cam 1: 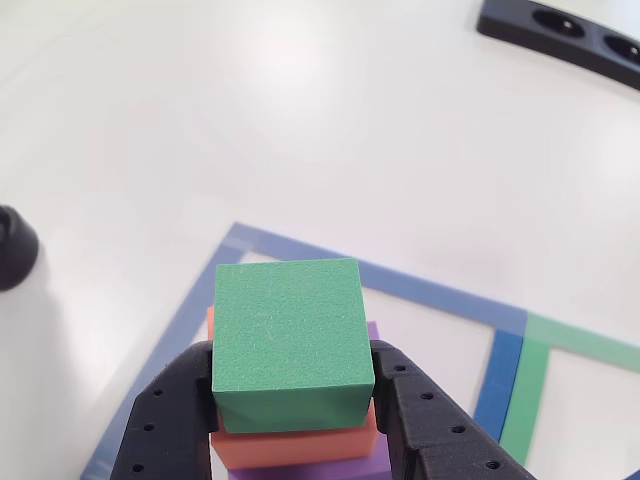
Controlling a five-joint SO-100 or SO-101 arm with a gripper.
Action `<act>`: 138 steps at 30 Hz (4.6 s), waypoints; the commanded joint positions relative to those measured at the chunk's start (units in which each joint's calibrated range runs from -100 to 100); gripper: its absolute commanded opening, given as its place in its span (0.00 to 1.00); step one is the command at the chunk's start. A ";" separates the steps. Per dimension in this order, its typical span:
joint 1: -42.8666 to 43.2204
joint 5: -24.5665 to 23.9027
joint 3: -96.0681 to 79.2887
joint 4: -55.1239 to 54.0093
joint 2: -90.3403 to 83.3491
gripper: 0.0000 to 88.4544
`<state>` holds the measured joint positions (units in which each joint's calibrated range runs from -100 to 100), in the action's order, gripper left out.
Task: Tower of hanoi
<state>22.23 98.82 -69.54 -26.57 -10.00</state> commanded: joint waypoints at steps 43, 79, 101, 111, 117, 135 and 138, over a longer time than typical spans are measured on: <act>-0.15 1.18 9.34 4.51 -8.10 0.28; -24.55 -19.41 74.85 125.27 -32.78 0.00; -34.16 1.18 5.34 64.00 -50.81 0.25; -30.19 1.18 -17.10 18.43 -37.83 0.28; -28.21 1.18 -21.56 -1.08 -25.09 0.30; -26.76 1.18 -14.83 -28.19 9.52 0.31; -26.84 1.18 -13.01 -28.59 12.25 0.31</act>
<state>-4.95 98.82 -85.55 -53.29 0.13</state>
